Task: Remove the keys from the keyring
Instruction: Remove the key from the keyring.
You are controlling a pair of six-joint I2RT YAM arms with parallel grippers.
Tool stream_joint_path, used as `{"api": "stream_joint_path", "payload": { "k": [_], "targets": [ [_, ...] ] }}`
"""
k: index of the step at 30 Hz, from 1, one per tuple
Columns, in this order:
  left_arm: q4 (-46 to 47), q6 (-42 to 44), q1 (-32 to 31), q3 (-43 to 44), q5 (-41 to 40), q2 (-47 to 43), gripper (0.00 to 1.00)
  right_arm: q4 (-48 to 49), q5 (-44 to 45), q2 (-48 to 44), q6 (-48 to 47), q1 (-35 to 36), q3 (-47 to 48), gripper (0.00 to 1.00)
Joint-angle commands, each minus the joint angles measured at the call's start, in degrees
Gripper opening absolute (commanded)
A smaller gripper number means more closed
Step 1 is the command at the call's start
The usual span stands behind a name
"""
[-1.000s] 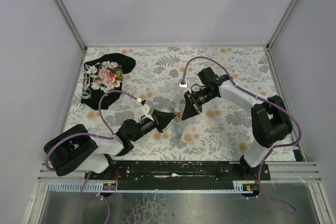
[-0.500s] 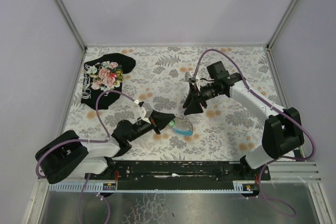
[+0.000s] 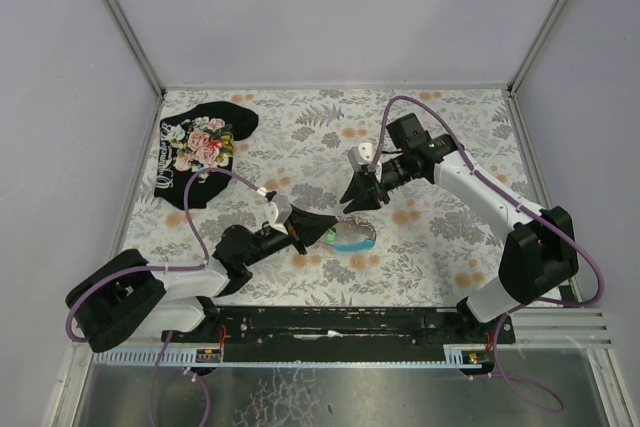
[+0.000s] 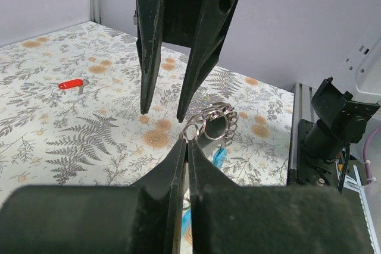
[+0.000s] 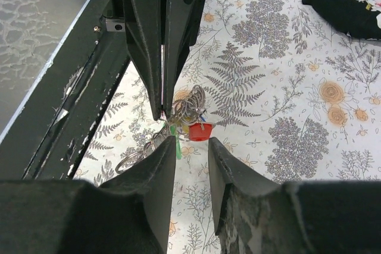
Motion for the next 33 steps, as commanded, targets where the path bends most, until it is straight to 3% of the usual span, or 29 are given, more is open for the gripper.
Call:
{"api": "stream_joint_path", "payload": {
  "k": [1, 22, 30, 33],
  "targets": [
    [4.42, 1.07, 0.36, 1.75, 0.71, -1.55, 0.0, -0.83, 0.92, -0.72, -3.65, 0.54, 1.71, 0.34],
    [7.0, -0.32, 0.42, 1.83, -1.54, -0.14, 0.0, -3.55, 1.98, -1.7, -6.48, 4.1, -0.01, 0.36],
    [7.87, -0.64, 0.4, 1.57, -2.12, -0.07, 0.0, -3.1, 2.77, -1.43, -6.09, 5.18, -0.7, 0.27],
    [7.99, -0.82, 0.4, 1.5, -2.22, 0.19, 0.0, -3.08, 2.75, -1.34, -5.92, 5.45, -0.41, 0.17]
  ]
}}
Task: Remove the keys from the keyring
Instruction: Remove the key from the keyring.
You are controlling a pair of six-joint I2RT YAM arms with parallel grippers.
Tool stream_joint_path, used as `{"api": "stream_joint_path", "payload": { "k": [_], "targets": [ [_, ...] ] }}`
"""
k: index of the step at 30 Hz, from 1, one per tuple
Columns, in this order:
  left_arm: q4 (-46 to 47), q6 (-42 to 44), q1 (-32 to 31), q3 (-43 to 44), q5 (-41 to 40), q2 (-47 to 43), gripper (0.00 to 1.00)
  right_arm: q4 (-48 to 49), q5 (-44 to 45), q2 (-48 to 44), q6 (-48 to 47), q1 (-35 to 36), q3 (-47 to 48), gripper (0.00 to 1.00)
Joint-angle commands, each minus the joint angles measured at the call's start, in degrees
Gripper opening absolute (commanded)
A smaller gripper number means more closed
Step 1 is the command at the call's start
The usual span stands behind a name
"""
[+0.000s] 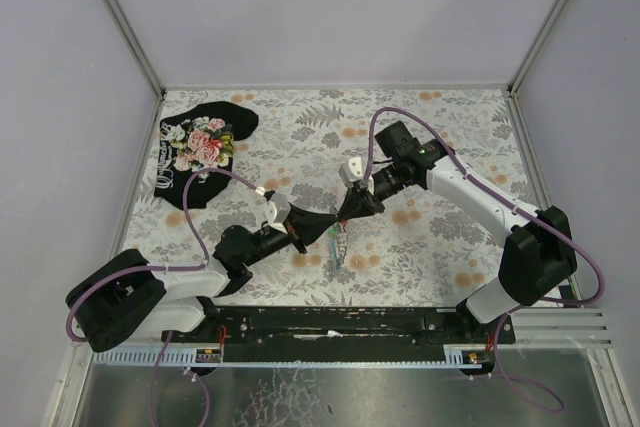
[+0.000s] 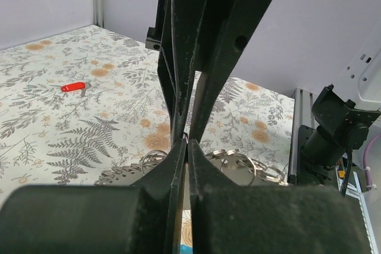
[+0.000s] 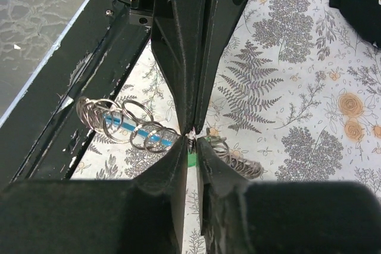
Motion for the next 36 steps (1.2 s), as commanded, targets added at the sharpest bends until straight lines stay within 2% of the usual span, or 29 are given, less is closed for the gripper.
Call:
{"api": "stream_joint_path", "payload": {
  "k": [1, 3, 4, 8, 11, 14, 17, 20, 22, 25, 30, 36],
  "targets": [
    [7.27, -0.23, 0.29, 1.49, -1.34, 0.08, 0.0, -0.48, -0.36, -1.42, -0.42, 0.89, 0.34, 0.12],
    [7.22, -0.28, 0.33, 1.39, -1.38, 0.14, 0.0, -1.16, -0.5, -1.51, -0.99, 0.89, 0.62, 0.02],
    [7.15, -0.32, 0.33, 1.34, -1.45, 0.16, 0.0, -1.6, -0.47, -1.59, -1.31, 0.89, 0.84, 0.0],
    [5.94, -0.41, 0.31, 0.59, -2.07, -1.02, 0.01, -4.22, 3.06, -1.85, -2.16, 1.06, 2.39, 0.0],
    [-0.82, 1.08, 0.75, 0.35, -2.01, -5.32, 0.22, -6.73, 8.05, -2.02, -2.53, 1.58, 4.17, 0.0],
    [-14.09, 4.9, 1.49, 2.03, -0.4, -11.47, 0.39, -9.78, 14.31, -2.16, -3.05, 3.2, 5.7, 0.0],
    [-25.45, 8.85, 2.18, 4.23, 1.38, -16.26, 0.43, -12.71, 22.08, -1.81, -2.94, 6.12, 7.36, 0.0],
    [-30.66, 10.59, 2.82, 4.95, 3.38, -18.29, 0.44, -16.17, 28.06, -1.16, -2.37, 7.82, 10.1, 0.0],
    [-29.26, 9.87, 3.01, 3.91, 3.99, -18.33, 0.44, -18.27, 31.88, -0.63, -1.86, 8.79, 11.8, 0.0],
    [-22.31, 6.23, 3.05, 0.79, 3.32, -16.64, 0.44, -20.71, 37.23, 0.02, -1.33, 10.09, 13.68, 0.0],
    [-7.56, -2.21, 3.06, -1.76, 2.49, -8.71, 0.44, -22.61, 42.18, 0.87, 0.54, 12.49, 15.31, 0.0],
    [2.92, -4.07, 3.06, 0.5, 5.03, 0.14, 0.47, -24.21, 44.05, 1.45, 2.36, 13.67, 17.86, 0.0]
  ]
}}
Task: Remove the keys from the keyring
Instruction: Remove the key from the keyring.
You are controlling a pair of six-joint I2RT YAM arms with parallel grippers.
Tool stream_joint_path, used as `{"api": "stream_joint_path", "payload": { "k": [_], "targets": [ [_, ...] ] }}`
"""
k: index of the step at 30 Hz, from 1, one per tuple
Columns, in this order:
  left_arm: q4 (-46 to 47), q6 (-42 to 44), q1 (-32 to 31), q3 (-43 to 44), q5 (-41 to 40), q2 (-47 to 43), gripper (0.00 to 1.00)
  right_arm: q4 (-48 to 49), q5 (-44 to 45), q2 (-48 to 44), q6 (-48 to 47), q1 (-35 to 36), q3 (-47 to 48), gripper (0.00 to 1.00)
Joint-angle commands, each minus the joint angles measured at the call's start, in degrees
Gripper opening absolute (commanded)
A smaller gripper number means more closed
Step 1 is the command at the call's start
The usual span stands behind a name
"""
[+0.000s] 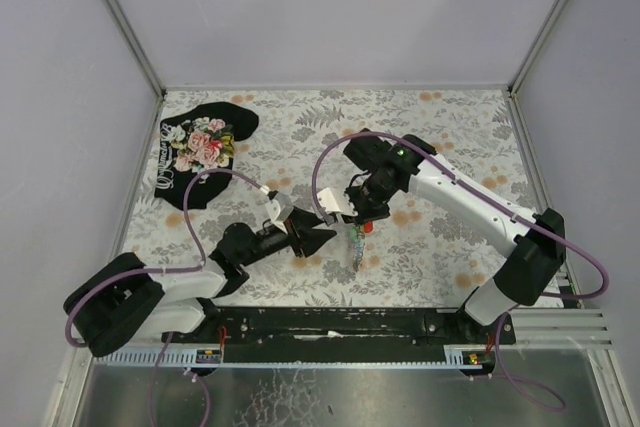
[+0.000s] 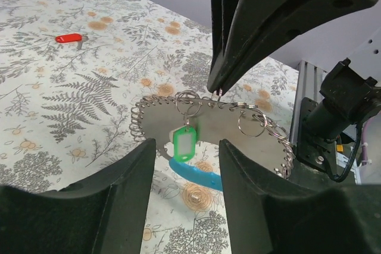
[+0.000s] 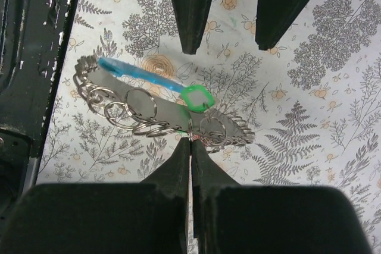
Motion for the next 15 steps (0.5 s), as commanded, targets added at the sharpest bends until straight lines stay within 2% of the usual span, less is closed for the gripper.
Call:
{"api": "stream_joint_path", "payload": {
  "k": [1, 8, 15],
  "targets": [
    [14.18, -2.78, 0.42, 2.43, 2.33, 4.39, 0.47, -2.31, 2.37, -0.58, 2.17, 0.87, 3.99, 0.0],
    [21.52, -4.67, -0.02, 5.37, 6.23, 12.8, 0.43, -1.79, 1.56, 0.19, 4.14, 1.63, 4.32, 0.0],
    [24.92, -4.5, -1.2, 5.71, 5.79, 17.15, 0.43, -1.74, 0.08, 0.6, 5.43, 1.64, 5.33, 0.0]
  ]
}}
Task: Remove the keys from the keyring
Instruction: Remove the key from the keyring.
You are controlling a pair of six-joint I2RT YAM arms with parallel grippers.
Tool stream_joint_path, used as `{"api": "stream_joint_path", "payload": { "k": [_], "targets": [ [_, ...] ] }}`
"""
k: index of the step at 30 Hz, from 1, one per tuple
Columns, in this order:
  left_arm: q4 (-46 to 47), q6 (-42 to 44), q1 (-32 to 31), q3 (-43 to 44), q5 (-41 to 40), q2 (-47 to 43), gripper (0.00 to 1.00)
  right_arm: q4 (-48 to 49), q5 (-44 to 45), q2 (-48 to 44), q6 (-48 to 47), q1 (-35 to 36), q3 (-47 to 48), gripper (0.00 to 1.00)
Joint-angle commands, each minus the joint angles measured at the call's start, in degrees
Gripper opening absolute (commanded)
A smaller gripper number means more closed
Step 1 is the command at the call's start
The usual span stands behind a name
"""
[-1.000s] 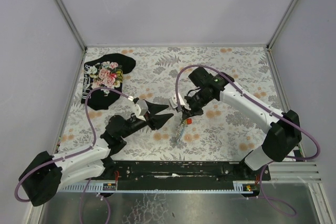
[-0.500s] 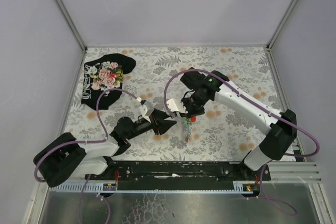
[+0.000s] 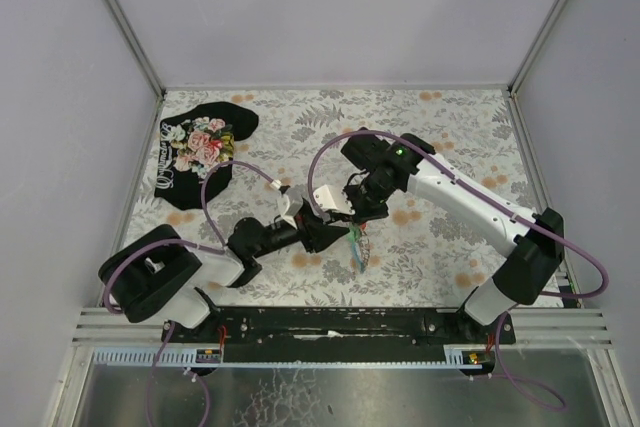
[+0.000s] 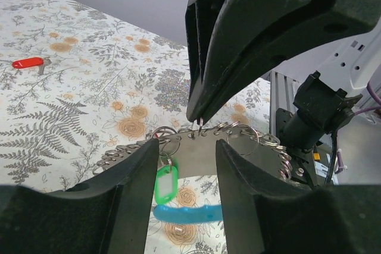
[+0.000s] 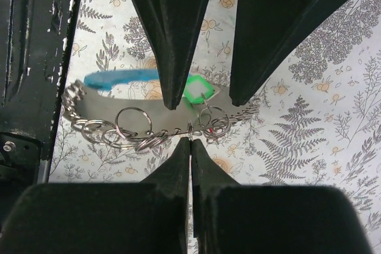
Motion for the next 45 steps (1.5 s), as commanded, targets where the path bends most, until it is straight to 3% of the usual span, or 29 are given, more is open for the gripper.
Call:
{"api": "stream_joint_path", "payload": {
  "k": [1, 9, 15, 23, 27, 32, 39, 42, 45],
  "targets": [
    [7.53, 0.37, -0.85, 1.45, 0.42, 1.68, 0.42, -0.67, -2.02, -0.03, 1.91, 0.59, 3.46, 0.0],
    [6.31, 1.71, -1.82, 3.34, -1.23, 3.37, 0.42, -0.51, -4.0, -0.29, 3.02, 0.58, 3.33, 0.0],
    [4.35, 1.86, -2.07, 4.59, -0.31, 4.44, 0.31, -0.33, -4.83, -0.38, 3.29, 0.58, 3.3, 0.0],
    [1.53, 3.57, -2.05, 4.77, -0.47, 3.96, 0.26, -0.15, -5.36, -0.56, 3.29, 0.59, 3.33, 0.0],
    [1.24, 3.56, -1.99, 5.09, 0.34, 4.39, 0.18, -0.01, -5.76, -0.52, 3.29, 0.54, 3.32, 0.0],
    [0.69, 3.77, -2.01, 5.59, 1.26, 4.79, 0.0, -0.04, -6.2, -0.47, 4.93, 0.54, 3.35, 0.0],
    [-2.15, 4.8, -2.05, 6.57, 0.38, 3.86, 0.0, 0.16, -8.21, -0.65, 5.68, 0.59, 2.92, 0.0],
    [-3.5, 4.85, -2.01, 7.01, -0.17, 3.55, 0.09, 0.38, -8.55, -0.48, 6.29, 0.56, 2.85, 0.0],
    [-3.63, 5.01, -2.02, 7.05, -0.51, 3.51, 0.08, 0.39, -8.76, -0.47, 6.57, 0.59, 2.93, 0.0]
  ]
}}
